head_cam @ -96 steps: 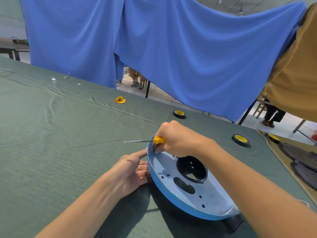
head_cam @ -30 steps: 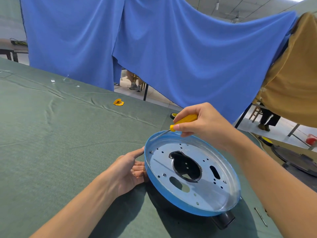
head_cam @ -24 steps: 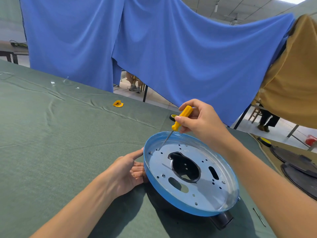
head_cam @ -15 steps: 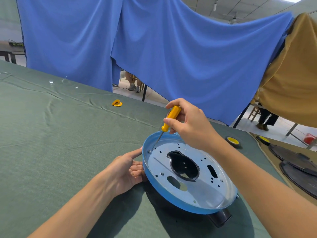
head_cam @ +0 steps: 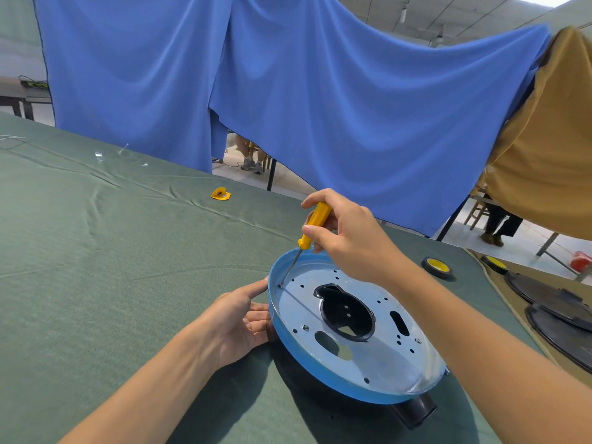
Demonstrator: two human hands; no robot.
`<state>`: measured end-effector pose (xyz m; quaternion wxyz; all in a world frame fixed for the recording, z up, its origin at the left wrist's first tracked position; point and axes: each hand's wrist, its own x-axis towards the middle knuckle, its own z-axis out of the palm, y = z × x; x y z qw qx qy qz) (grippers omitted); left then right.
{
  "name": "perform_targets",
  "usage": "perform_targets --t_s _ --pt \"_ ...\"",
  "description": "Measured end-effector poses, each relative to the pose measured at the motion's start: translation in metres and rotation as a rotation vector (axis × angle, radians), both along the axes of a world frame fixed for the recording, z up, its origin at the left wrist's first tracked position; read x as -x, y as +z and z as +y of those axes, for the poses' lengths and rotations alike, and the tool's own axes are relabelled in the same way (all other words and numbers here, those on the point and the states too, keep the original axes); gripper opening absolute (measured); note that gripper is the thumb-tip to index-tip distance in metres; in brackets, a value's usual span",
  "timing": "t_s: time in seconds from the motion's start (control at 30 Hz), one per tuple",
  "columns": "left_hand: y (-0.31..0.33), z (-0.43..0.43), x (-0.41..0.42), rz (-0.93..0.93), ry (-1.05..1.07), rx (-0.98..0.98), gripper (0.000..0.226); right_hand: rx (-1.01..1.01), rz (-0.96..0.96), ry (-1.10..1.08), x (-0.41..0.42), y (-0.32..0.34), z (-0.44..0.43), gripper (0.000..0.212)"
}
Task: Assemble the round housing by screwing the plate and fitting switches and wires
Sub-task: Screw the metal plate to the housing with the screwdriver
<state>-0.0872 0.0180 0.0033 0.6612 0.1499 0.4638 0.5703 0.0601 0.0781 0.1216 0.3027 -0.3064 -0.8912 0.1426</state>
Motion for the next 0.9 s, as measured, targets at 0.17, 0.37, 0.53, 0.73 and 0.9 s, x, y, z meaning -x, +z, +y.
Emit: perform_targets --t_s 0.17,0.37,0.53,0.73,0.9 --pt "-0.001 -0.001 0.001 0.006 -0.017 0.001 0.045 -0.004 -0.015 -0.010 0.002 0.002 0.002 0.017" --pt "0.004 -0.004 -0.001 -0.015 -0.036 -0.016 0.034 -0.142 -0.213 -0.140 0.015 0.014 0.005 0.031" --pt "0.006 -0.005 -0.001 -0.024 -0.035 -0.014 0.033 -0.120 -0.513 -0.134 0.028 0.032 0.002 0.026" --pt "0.004 -0.004 -0.001 0.005 -0.033 -0.006 0.045 -0.175 -0.542 -0.159 0.038 0.037 0.000 0.025" --pt "0.002 -0.002 0.000 -0.064 -0.026 0.011 0.057 -0.105 -0.654 -0.221 0.036 0.044 -0.001 0.040"
